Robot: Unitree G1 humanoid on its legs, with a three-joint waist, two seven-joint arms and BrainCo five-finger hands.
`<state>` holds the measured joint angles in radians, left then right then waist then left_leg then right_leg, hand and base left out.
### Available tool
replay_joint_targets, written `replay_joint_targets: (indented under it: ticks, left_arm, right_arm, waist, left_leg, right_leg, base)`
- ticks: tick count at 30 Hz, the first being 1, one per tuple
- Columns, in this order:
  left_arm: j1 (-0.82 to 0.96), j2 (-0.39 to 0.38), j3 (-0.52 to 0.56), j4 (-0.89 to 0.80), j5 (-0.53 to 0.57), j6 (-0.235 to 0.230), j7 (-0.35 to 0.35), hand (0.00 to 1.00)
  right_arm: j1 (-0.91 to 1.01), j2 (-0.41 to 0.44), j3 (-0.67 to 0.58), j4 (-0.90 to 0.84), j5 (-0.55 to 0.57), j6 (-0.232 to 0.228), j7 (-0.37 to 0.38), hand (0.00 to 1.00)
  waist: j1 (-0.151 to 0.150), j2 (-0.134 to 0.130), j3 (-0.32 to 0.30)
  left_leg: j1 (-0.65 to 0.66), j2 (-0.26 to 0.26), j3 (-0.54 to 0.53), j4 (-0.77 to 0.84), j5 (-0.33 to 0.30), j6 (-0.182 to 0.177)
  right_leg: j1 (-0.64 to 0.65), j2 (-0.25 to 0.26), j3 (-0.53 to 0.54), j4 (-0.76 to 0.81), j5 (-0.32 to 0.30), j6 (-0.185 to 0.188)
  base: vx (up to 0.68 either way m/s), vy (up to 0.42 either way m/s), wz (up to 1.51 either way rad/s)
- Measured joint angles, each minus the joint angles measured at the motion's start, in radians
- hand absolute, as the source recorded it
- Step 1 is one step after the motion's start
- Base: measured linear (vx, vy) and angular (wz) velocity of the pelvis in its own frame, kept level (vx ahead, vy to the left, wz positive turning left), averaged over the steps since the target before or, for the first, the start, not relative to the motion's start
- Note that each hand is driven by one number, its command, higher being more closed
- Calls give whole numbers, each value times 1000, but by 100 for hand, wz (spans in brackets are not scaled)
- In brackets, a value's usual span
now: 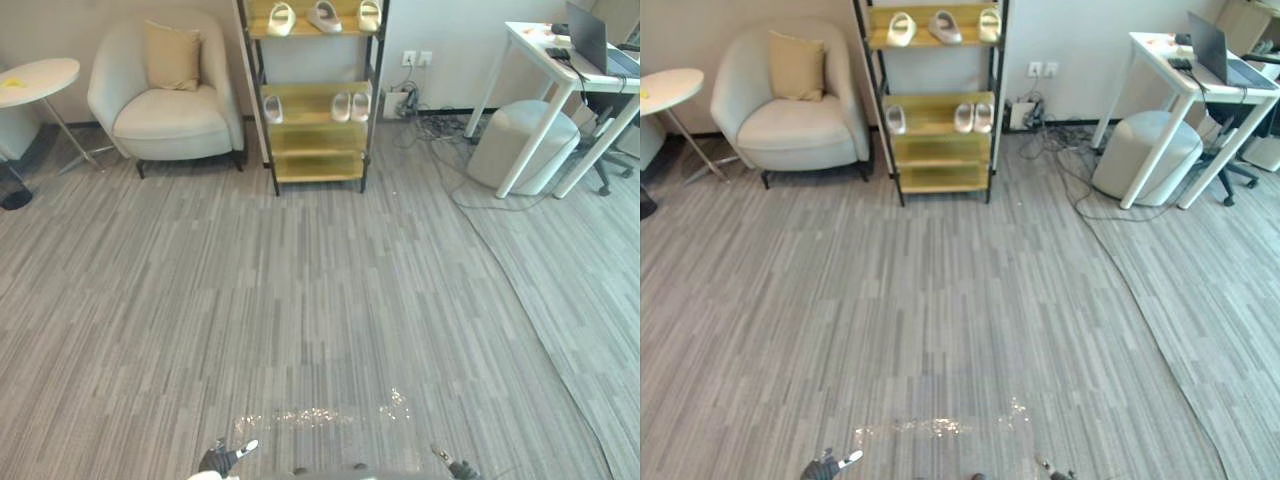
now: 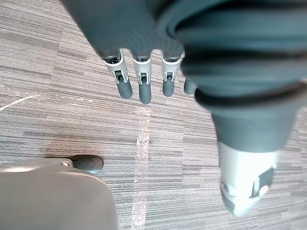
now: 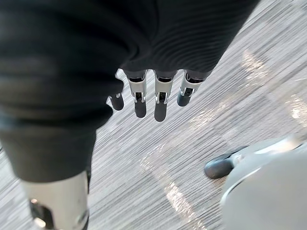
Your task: Organize the slippers on the shoe rack
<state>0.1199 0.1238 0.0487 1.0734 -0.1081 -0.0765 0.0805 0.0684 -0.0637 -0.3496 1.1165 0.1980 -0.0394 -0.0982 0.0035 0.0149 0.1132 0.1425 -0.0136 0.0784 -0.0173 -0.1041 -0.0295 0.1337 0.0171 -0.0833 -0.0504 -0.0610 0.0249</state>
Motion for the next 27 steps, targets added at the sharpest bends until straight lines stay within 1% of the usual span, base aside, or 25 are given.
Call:
replay_joint_targets:
  ticks: [1,4,27]
  left_arm:
    - [-5,2,-1,0,4,0,0,0]
    - [-9,3,-8,0,8,0,0,0]
    - [-9,4,-7,2,7,-3,-1,0]
  right_arm:
    - [-12,14,0,0,-3,0,0,0]
    - [-23,27,2,-1,-3,0,1,0]
    - [-27,26,9,0,-3,0,0,0]
  waist:
    - [1,-3,4]
    - [3,-1,8]
    - [4,-4,10]
  left_leg:
    - [0,0,0,0,0,0]
    - [0,0,3,0,0,0]
    - [3,0,5,-16,1,0]
  right_leg:
    - [8,0,-2,-11,2,2]
    - [9,0,-3,-12,2,3]
    - [14,0,-19,-24,3,2]
  base:
    - [0,0,0]
    - [0,0,0]
    - [-11,-6,0]
